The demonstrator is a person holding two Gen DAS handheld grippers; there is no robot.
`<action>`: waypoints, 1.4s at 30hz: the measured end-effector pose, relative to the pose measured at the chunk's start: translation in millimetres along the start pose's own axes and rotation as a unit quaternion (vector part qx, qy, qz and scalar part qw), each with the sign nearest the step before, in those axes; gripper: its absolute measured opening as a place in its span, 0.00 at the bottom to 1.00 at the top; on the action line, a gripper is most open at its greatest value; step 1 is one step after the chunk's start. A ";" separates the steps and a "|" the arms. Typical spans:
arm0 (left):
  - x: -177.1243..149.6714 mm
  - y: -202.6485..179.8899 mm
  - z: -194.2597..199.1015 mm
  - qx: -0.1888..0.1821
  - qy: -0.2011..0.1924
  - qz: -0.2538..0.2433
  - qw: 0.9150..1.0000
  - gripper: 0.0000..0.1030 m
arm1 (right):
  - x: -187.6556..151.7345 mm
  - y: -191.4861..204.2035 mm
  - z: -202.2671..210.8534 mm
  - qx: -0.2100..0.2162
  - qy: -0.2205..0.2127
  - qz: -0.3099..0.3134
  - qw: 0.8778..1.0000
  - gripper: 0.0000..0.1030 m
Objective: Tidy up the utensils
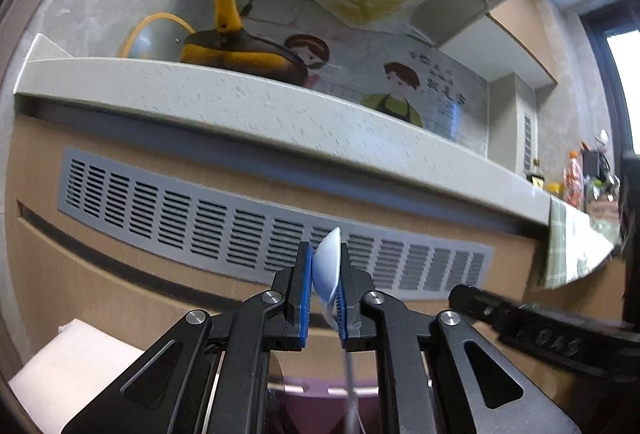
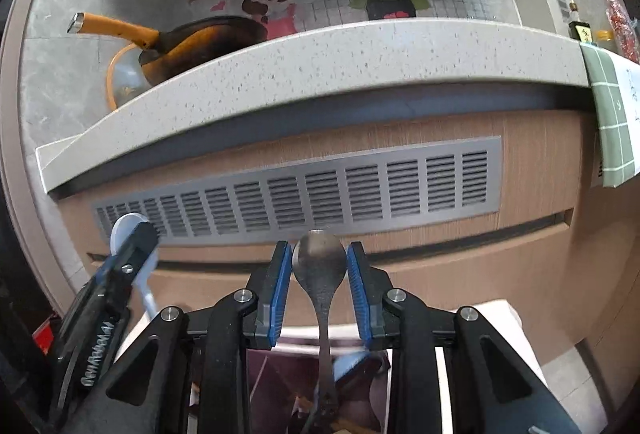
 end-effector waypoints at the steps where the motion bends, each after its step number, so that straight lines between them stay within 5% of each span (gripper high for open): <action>1: -3.2 0.8 -0.4 -0.006 0.009 0.000 1.000 0.20 | -1.4 -0.8 2.2 0.003 0.002 0.002 1.000 0.27; 3: -8.3 6.3 -0.7 -0.022 0.041 0.019 0.999 0.46 | -4.6 -3.1 12.1 0.001 0.002 0.008 1.000 0.27; 5: -11.0 14.1 2.0 -0.035 0.073 0.045 0.996 0.56 | -8.1 -6.3 21.6 0.000 0.007 0.008 1.000 0.29; 15: -18.0 54.4 107.0 0.066 0.167 0.043 0.983 0.56 | -47.7 -14.9 94.2 -0.009 0.044 -0.002 0.999 0.30; 20: -31.0 43.0 179.9 0.102 0.218 -0.003 0.971 0.56 | -83.2 -1.6 133.7 0.029 0.086 -0.013 0.996 0.31; 26: -45.9 10.3 242.0 0.107 0.242 -0.064 0.962 0.56 | -121.9 29.7 187.7 0.046 0.106 0.045 0.992 0.31; 33: -47.1 -2.7 259.9 0.102 0.245 -0.062 0.962 0.56 | -141.4 42.3 222.5 -0.005 0.083 0.104 0.991 0.31; 42: -46.8 -6.8 254.5 0.096 0.252 -0.062 0.961 0.56 | -138.6 35.6 220.6 -0.011 0.091 0.099 0.991 0.31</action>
Point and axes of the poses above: each gripper's, at about its wrist camera, not at the fingertips, and z roughly against the way its jaws point, y to its left, x to its top, the point moved 7 cm from there along -z, roughly the way its jaws point, and after that the axes turned 2 degrees about y, right-handed, at the moved point
